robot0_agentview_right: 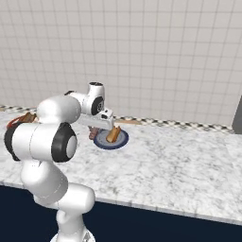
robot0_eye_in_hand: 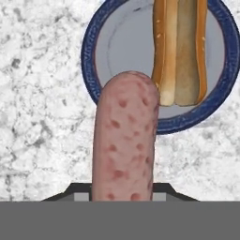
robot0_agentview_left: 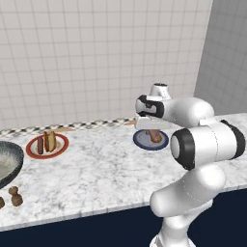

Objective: Place one bun and one sausage from the bowl on each plate.

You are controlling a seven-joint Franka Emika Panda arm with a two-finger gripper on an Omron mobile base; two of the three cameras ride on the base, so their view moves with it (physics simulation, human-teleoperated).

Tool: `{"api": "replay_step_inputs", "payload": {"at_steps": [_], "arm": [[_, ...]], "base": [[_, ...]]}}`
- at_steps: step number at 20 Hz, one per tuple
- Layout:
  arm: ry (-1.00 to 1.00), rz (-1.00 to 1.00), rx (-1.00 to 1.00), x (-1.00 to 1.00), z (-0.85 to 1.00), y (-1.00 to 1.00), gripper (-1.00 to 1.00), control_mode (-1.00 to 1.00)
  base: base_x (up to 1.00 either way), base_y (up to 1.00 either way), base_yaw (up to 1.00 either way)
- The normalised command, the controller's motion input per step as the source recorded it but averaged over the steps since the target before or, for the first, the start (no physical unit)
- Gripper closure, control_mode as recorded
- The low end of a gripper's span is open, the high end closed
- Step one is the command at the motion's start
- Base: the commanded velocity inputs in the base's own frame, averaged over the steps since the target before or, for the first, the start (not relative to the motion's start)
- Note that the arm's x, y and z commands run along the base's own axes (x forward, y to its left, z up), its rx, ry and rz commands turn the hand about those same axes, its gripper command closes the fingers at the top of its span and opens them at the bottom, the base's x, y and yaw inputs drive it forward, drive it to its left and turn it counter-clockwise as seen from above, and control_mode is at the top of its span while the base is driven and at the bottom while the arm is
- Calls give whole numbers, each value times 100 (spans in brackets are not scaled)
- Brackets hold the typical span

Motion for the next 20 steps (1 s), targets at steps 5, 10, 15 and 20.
{"api": "replay_step_inputs", "payload": {"at_steps": [5, 10, 15, 20], "arm": [[6, 0, 0, 24, -23, 0, 100, -100], [0, 0, 0, 17, -26, 0, 100, -100], [0, 0, 0, 37, -34, 0, 100, -100], [0, 0, 0, 28, -21, 0, 100, -100]], "base": [[0, 0, 0], [0, 0, 0], [0, 0, 0], [0, 0, 0]]}}
